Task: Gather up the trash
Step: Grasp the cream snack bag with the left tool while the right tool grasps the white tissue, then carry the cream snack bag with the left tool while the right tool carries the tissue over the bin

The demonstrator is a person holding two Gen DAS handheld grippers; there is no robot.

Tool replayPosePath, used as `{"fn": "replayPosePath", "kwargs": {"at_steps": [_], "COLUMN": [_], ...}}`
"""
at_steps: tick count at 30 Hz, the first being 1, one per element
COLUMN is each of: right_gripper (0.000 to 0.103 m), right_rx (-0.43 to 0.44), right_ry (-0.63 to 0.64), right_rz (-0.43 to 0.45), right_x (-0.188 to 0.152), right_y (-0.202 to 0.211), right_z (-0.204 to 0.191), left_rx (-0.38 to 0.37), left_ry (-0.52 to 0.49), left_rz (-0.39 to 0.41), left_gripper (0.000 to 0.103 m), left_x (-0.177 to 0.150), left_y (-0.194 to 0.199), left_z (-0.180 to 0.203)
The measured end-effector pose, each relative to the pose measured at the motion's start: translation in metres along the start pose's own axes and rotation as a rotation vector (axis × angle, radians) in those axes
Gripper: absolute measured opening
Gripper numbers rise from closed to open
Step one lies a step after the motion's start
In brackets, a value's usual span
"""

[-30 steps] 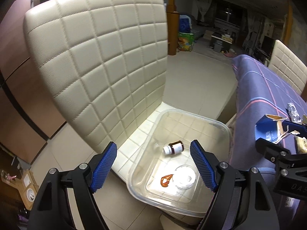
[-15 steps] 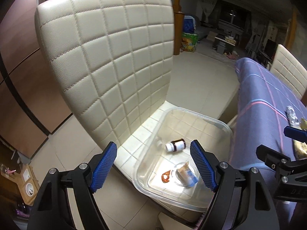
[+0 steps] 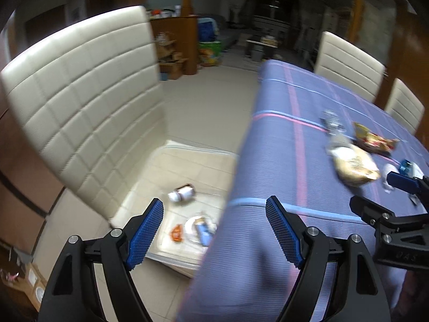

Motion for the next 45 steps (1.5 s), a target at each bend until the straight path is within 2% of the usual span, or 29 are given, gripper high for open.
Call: {"fn": "replayPosePath", "kwargs": {"at_steps": [5,11,14,17,25,28,31,33,35,38,45], "right_gripper": [0.096,0.095,0.095,0.095,0.089,0.079,0.07,0.064,0.054,0.04,0.036], "right_rx": [-0.055,-0.092,-0.095,-0.084,-0.034,-0.03,-0.051,-0.048,-0.046,-0.042,-0.048], "right_ry": [-0.077,-0.163,-0.187,-0.201,-0.203,-0.204,-0.178,-0.171,-0.168,-0.157,-0.137], "right_rz": [0.018,0.034,0.037,0.036,-0.004,-0.023,-0.001,0.002,0.001,-0.002,-0.01], "right_x": [-0.019,-0.032,-0.031,-0.028,-0.016,-0.016,-0.016,-0.016,-0.017,-0.021,-0.036], "right_y": [0.02,0.032,0.033,0.03,0.0,-0.011,-0.01,-0.009,-0.008,-0.005,0.005], "right_z": [0.054,0.113,0.137,0.151,0.169,0.171,0.169,0.166,0.162,0.154,0.133], "left_rx": [-0.087,-0.147,-0.164,-0.145,-0.074,-0.069,-0.074,-0.075,-0.077,-0.114,-0.127], "left_ry": [-0.073,-0.193,-0.235,-0.26,-0.243,-0.238,-0.234,-0.23,-0.237,-0.235,-0.232], "left_rz": [-0.014,-0.021,-0.031,-0.033,-0.053,-0.05,-0.051,-0.047,-0.039,-0.045,-0.023], "left_gripper": [0.077,0.077,0.077,0.077,0.077,0.077,0.076,0.07,0.052,0.039,0.033], "left_x": [0.0,-0.001,0.003,0.007,0.024,0.027,0.026,0.025,0.024,0.022,0.009], "left_y": [0.011,0.016,0.013,0.006,-0.025,-0.032,-0.037,-0.037,-0.034,-0.028,-0.011], "left_z": [0.06,0.13,0.16,0.178,0.187,0.186,0.184,0.183,0.182,0.181,0.161]}}
Point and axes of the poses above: each gripper's, at about its wrist camera, not at the fingertips, and y roughly against the way its jaws point, z to its right, x to its top, the point moved 6 cm from there along -y, roughly the way its jaws point, and after that the axes turned 12 degrees about x, right-handed, at the moved point
